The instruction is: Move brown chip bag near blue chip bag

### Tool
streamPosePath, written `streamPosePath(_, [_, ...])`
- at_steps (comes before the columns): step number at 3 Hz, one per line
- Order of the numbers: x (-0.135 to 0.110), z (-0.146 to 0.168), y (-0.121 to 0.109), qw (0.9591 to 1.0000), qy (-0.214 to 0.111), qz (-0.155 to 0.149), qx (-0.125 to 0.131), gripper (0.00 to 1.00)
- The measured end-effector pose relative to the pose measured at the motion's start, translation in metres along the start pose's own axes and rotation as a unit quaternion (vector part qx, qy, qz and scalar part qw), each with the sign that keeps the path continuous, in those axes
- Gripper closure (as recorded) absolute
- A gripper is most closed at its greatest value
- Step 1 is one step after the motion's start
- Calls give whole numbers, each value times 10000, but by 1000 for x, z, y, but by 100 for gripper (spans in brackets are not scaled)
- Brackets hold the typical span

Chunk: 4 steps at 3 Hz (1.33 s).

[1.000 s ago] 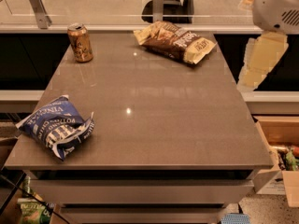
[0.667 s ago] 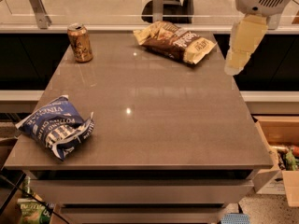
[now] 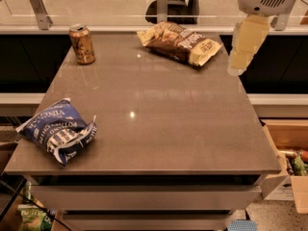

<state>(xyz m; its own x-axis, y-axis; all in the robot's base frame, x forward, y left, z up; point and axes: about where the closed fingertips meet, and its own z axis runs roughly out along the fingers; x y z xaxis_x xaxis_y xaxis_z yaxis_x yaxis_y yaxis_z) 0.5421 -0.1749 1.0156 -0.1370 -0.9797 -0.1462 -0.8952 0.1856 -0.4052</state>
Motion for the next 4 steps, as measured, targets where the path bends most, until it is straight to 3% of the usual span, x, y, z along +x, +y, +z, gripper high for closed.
streamPosePath(2, [-21,55,-40,9996,-274,-112,34,0])
streamPosePath(4, [-16,128,-70,9991,-302,89,-287,0])
